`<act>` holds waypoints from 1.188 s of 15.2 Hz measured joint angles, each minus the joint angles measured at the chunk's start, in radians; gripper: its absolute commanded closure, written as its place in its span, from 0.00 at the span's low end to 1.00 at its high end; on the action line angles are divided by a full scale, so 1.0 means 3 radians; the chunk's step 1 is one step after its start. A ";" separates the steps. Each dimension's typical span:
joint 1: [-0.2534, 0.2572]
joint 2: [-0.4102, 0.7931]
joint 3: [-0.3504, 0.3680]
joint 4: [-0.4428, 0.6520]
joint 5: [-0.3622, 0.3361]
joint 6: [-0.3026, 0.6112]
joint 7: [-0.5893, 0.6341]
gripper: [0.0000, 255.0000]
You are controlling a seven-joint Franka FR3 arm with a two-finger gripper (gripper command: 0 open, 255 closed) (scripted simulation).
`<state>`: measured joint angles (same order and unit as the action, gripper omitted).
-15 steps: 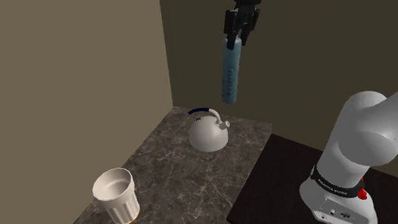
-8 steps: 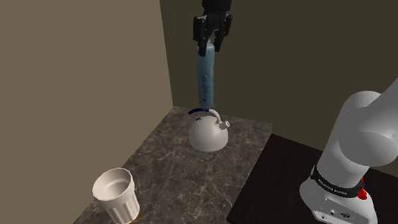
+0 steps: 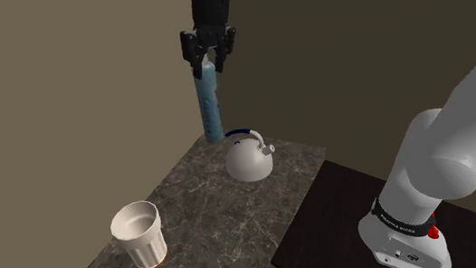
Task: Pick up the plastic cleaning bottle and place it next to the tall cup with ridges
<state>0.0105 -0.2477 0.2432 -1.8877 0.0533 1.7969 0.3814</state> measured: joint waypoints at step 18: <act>0.0691 0.2376 0.0413 0.2664 -0.0879 -0.0427 0.1001 1.00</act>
<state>0.2177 0.4651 0.3672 -1.0886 -0.2105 1.6689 0.6818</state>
